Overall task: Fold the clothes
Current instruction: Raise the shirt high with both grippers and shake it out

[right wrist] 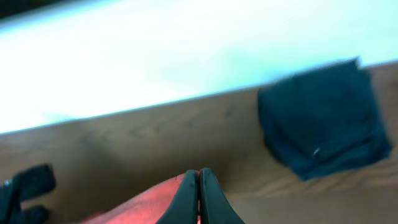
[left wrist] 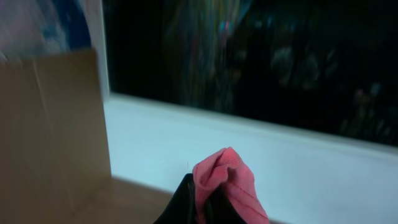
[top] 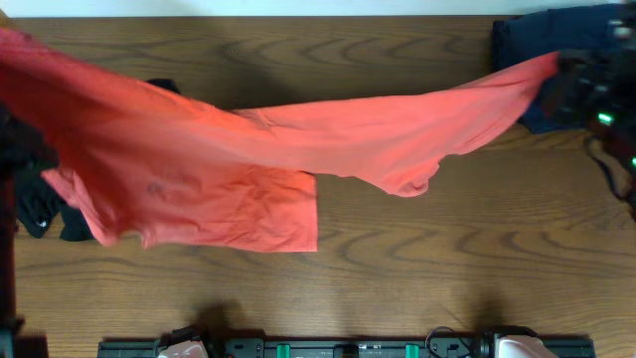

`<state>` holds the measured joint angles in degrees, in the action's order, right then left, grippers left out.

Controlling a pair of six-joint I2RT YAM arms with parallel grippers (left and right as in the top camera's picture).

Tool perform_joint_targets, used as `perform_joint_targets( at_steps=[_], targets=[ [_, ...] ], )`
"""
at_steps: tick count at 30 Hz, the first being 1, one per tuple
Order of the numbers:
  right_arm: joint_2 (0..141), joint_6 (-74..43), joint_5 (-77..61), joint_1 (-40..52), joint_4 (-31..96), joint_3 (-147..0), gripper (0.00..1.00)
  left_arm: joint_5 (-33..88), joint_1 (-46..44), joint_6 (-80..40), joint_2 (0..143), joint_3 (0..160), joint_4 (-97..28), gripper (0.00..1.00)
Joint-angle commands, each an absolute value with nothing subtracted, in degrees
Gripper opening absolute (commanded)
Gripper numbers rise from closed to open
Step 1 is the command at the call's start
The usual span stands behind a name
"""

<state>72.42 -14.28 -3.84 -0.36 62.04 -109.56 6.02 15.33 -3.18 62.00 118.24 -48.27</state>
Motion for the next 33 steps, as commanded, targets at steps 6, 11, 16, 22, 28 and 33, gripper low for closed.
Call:
perform_joint_targets(
  at_steps=[6, 11, 16, 22, 28, 33],
  targets=[
    [66.7, -9.0, -2.2, -5.8, 66.7, -123.1, 0.01, 6.0, 15.7, -3.7, 56.4, 119.1, -44.2, 0.06],
    [65.6, -7.4, 0.3, -6.3, 71.4, -129.6, 0.01, 6.0, 15.7, -3.7, 54.3, 121.8, -42.9, 0.06],
    [65.6, -6.6, 1.6, -6.3, 75.4, -135.9, 0.01, 6.0, 15.7, -3.7, 54.1, 127.5, -43.2, 0.06],
    [65.6, -6.4, 4.7, -6.3, 77.3, -140.9, 0.01, 6.0, 15.7, -3.7, 54.1, 130.1, -44.5, 0.06],
    [67.5, -6.1, 9.3, -6.3, 76.5, -141.2, 0.01, 5.8, 15.7, -1.1, 55.3, 129.6, -46.2, 0.06],
    [73.3, -6.1, 9.3, -6.3, 77.3, -141.2, 0.01, 4.4, 15.7, -1.1, 58.8, 127.9, -46.4, 0.06]
  ],
)
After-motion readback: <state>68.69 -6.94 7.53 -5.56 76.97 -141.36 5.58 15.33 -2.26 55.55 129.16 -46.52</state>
